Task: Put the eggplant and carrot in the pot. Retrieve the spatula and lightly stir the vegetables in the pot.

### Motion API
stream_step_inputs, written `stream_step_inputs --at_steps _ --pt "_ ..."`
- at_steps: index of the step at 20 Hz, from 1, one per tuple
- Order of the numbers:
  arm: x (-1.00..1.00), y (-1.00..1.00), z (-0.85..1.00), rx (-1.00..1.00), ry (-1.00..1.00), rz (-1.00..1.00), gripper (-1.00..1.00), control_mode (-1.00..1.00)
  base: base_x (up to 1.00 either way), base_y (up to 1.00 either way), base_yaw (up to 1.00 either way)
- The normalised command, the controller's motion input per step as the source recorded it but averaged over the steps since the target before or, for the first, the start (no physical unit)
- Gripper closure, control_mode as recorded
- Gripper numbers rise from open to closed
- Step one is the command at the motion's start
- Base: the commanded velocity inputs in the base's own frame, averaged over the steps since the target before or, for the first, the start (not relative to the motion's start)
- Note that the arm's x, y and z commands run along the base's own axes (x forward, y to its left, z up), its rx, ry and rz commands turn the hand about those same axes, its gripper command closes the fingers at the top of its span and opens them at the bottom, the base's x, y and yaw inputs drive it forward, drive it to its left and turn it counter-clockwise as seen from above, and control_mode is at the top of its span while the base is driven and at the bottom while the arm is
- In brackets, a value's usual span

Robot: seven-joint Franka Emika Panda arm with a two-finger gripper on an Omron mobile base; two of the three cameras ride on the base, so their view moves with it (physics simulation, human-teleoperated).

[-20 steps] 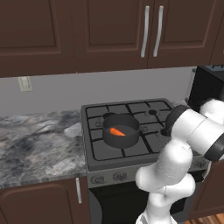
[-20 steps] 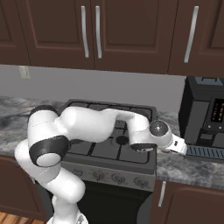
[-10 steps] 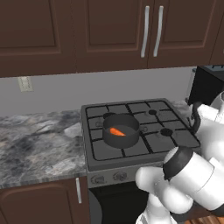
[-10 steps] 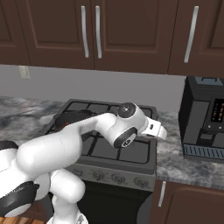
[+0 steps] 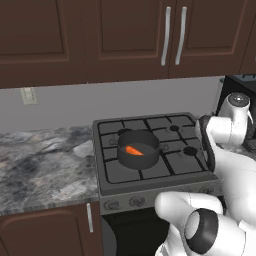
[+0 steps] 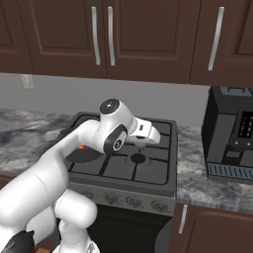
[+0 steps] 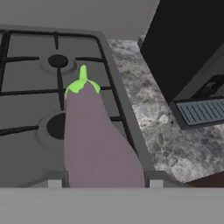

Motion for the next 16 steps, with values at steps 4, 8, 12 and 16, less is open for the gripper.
stream_step_inputs --at_steps 4,8,12,16 --pt "0.0 0.79 0.03 0.0 0.06 0.28 1.0 -1.0 0.0 0.0 0.0" --pt "0.0 0.68 0.0 0.0 0.0 0.29 1.0 -1.0 0.0 0.0 0.0" --pt "-0.07 0.63 0.0 0.02 0.0 0.23 1.0 -1.0 0.0 0.0 0.0" --pt "-0.05 0.71 0.0 0.0 0.0 0.16 1.0 -1.0 0.0 0.0 0.0"
